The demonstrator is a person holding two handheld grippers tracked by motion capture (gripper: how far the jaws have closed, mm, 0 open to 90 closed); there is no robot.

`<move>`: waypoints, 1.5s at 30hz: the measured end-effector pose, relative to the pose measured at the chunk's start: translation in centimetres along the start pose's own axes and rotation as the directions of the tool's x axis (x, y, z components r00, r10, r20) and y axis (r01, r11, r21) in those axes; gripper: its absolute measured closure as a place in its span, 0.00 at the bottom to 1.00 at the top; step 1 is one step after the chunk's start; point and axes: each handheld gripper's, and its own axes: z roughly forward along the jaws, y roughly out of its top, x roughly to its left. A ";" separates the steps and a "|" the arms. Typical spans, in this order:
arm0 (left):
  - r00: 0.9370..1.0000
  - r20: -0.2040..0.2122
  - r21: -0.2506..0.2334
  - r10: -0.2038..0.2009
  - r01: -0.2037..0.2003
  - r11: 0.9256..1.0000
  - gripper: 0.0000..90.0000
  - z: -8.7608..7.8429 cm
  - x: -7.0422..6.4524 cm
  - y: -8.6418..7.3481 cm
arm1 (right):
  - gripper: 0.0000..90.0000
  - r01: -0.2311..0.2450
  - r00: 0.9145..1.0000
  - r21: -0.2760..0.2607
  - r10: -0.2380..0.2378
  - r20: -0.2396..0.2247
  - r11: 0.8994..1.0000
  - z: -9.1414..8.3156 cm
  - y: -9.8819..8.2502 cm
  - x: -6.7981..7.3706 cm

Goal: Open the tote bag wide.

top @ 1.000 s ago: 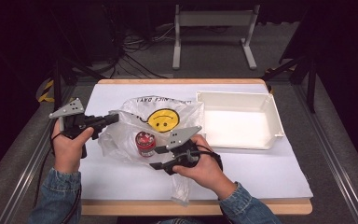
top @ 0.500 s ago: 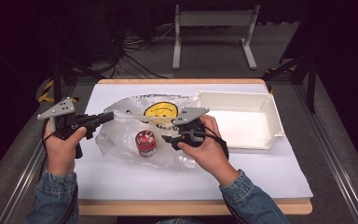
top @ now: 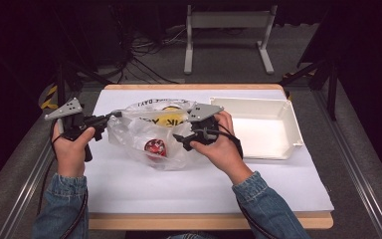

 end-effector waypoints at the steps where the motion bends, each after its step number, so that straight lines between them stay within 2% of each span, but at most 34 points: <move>1: 1.000 -0.003 -0.004 0.000 0.000 1.000 1.00 0.0 0.1 0.0 | 0.15 -0.002 1.000 -0.009 0.002 -0.003 1.000 0.1 0.1 -0.2; 6: 0.999 -0.028 0.003 -0.032 0.032 0.999 1.00 0.3 1.3 -0.6 | 0.14 -0.001 1.000 -0.027 0.001 -0.015 1.000 0.7 0.1 -0.7; 12: 0.997 -0.049 0.025 -0.055 0.056 0.998 1.00 0.9 2.4 -1.4 | 0.11 -0.002 0.999 -0.010 0.001 -0.037 1.000 1.9 -0.5 -0.9; 13: 0.997 -0.057 0.029 -0.056 0.058 0.998 0.99 1.0 2.6 -1.5 | 0.10 -0.017 0.999 -0.002 0.017 -0.050 1.000 2.6 -0.9 -1.2; 16: 0.996 -0.072 0.043 -0.057 0.060 0.997 0.99 1.4 3.2 -1.9 | 0.09 -0.024 0.998 0.009 0.024 -0.050 1.000 3.2 -1.2 -1.4; 25: 0.990 -0.093 0.089 -0.105 0.114 0.990 0.99 2.4 4.9 -3.5 | 0.08 -0.068 0.994 0.055 0.072 -0.081 0.996 5.2 -2.4 -2.1; 33: 0.983 -0.116 0.137 -0.145 0.161 0.977 0.99 3.2 5.9 -4.7 | 0.07 -0.082 0.990 0.120 0.095 -0.107 0.989 6.7 -3.4 -2.2; 37: 0.980 -0.129 0.158 -0.150 0.170 0.973 0.99 3.4 6.4 -5.3 | 0.07 -0.093 0.987 0.143 0.111 -0.119 0.985 7.2 -3.8 -2.3; 43: 0.973 -0.152 0.189 -0.172 0.200 0.961 0.99 4.0 7.0 -6.2 | 0.07 -0.105 0.983 0.201 0.132 -0.125 0.974 8.2 -4.6 -2.1; 44: 0.974 -0.155 0.194 -0.162 0.191 0.962 0.99 4.0 7.2 -6.3 | 0.06 -0.108 0.982 0.209 0.136 -0.127 0.972 8.4 -4.8 -2.1; 45: 0.971 -0.160 0.195 -0.180 0.210 0.958 0.99 4.1 7.2 -6.5 | 0.06 -0.108 0.982 0.216 0.137 -0.127 0.970 8.5 -4.9 -2.1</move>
